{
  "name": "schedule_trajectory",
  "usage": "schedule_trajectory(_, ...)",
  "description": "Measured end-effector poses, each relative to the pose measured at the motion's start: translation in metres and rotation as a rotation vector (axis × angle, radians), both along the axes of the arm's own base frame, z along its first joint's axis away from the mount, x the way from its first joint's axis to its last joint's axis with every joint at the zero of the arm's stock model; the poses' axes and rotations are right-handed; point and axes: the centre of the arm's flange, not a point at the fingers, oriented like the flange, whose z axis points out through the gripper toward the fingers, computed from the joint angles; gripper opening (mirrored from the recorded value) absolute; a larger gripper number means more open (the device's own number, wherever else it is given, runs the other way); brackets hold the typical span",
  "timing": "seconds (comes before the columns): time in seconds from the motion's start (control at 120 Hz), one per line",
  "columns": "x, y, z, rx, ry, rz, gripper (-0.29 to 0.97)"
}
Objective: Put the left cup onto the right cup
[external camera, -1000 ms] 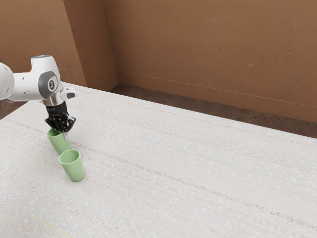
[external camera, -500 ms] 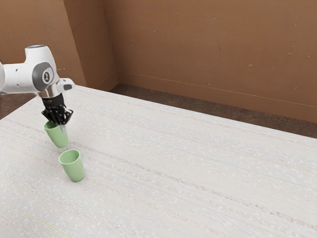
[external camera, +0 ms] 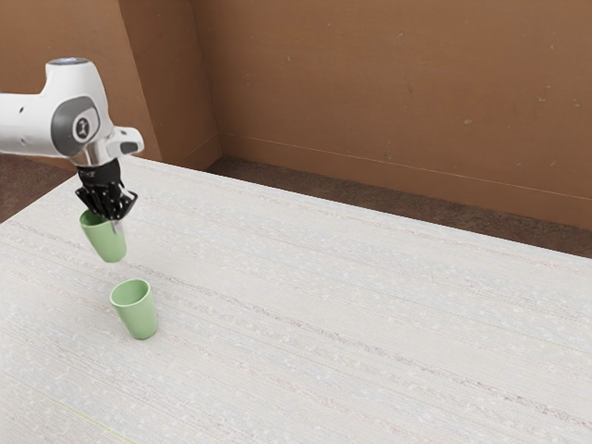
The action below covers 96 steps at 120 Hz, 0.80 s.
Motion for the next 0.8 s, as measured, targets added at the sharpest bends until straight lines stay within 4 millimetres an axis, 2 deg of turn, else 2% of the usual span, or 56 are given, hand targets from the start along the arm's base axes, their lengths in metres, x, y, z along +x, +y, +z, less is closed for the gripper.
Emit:
schedule_trajectory(0.325, -0.024, -0.055, 0.013, -0.005, 0.009, -0.057, -0.11)
schedule_trajectory(0.608, -0.029, -0.095, 0.015, 0.002, 0.013, -0.097, -0.11)
schedule_trajectory(0.7, -0.034, -0.099, 0.015, 0.007, 0.017, -0.092, -0.11)
schedule_trajectory(0.8, -0.042, -0.086, 0.015, 0.014, 0.02, -0.055, -0.11)
